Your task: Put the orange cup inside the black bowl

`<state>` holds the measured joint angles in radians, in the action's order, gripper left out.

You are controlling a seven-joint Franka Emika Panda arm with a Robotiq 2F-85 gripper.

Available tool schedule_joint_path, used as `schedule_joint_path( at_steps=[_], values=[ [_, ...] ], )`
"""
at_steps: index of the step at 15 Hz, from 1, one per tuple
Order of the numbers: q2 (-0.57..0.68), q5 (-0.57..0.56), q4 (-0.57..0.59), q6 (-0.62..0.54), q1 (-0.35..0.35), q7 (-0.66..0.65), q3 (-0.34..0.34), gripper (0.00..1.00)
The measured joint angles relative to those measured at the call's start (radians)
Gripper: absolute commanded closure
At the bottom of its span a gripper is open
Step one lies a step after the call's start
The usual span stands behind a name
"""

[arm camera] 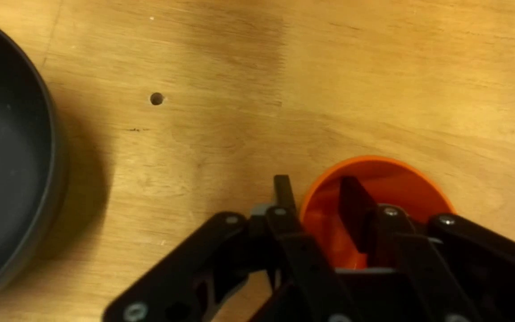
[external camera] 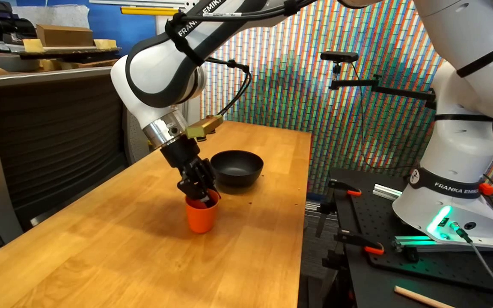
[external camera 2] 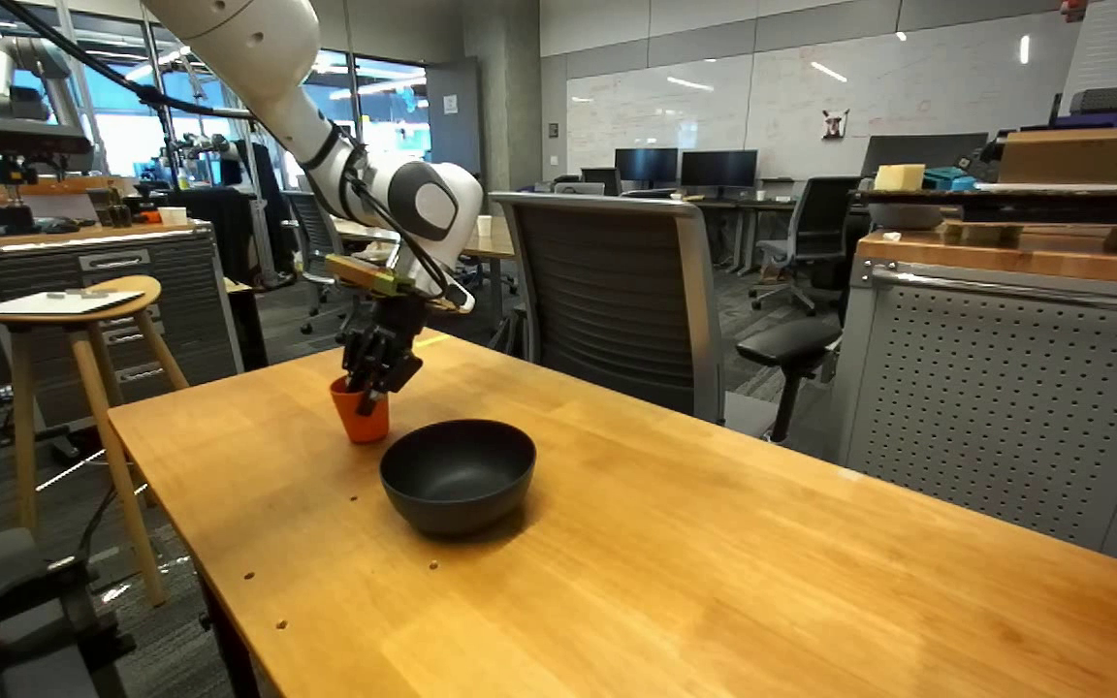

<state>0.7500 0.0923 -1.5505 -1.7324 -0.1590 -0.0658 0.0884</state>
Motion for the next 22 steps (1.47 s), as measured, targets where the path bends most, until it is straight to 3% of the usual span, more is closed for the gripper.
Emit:
schedule_joint_path(
  at_steps=[1,8,13,18,22],
  values=[
    [0.000,0.000,0.000,-0.002,-0.001,0.000,0.000,1.00],
    [-0.010,-0.016,0.000,-0.002,0.001,0.000,-0.012,0.98],
    [-0.129,-0.087,-0.017,0.003,0.021,-0.039,-0.081,0.98],
    [-0.306,-0.095,-0.084,0.035,0.096,-0.103,-0.149,0.98],
    [-0.342,-0.070,-0.149,0.079,0.171,-0.124,-0.168,0.98]
  ],
)
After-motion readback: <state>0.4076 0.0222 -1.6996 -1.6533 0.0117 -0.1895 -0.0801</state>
